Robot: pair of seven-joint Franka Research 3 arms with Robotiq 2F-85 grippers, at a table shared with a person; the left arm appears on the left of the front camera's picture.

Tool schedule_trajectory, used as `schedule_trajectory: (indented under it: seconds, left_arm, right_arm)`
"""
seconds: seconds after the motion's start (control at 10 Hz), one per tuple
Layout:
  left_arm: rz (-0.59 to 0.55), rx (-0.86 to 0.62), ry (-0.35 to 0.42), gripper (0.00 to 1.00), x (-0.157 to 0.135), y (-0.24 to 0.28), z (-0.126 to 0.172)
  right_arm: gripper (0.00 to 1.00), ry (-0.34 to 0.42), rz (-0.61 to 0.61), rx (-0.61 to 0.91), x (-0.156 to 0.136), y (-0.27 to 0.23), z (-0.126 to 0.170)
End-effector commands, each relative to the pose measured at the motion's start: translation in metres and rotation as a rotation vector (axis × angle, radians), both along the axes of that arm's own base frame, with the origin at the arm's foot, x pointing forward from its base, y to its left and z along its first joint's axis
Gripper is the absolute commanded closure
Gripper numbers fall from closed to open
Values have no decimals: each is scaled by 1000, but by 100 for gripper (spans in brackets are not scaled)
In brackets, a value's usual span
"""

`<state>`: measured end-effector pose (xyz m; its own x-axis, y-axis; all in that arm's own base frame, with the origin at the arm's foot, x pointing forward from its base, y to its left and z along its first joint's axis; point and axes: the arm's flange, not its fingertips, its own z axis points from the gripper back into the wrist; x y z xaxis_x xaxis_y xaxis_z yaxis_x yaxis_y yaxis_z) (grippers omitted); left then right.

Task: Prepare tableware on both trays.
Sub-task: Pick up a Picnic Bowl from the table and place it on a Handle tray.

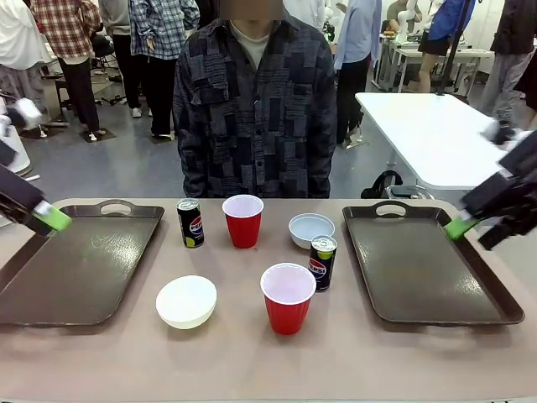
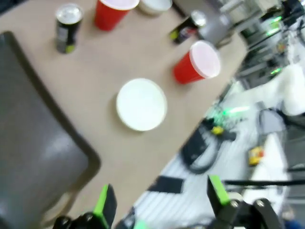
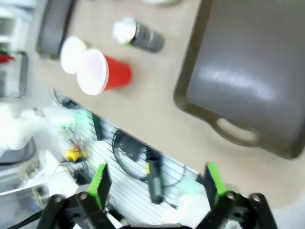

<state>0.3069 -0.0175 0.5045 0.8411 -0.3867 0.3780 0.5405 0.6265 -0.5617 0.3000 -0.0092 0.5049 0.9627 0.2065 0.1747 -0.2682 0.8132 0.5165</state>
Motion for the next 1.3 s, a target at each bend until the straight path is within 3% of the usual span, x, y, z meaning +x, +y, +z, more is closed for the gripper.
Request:
schedule_trajectory:
  seconds: [0.0, 0.3, 0.6, 1.2]
  left_arm:
    - [83, -149, 96, 0, 5, 51, 10]
    - [188, -168, 167, 0, 15, 121, 10]
    - [337, -174, 174, 0, 10, 169, 1]
    - [422, -199, 153, 0, 14, 181, -19]
  right_arm:
    - [0, 78, -168, 246, -6, -55, 11]
    - [0, 102, -276, 336, -13, -126, 25]
    - [0, 134, -347, 370, -10, -159, 20]
    - [0, 190, -384, 360, -9, -165, -6]
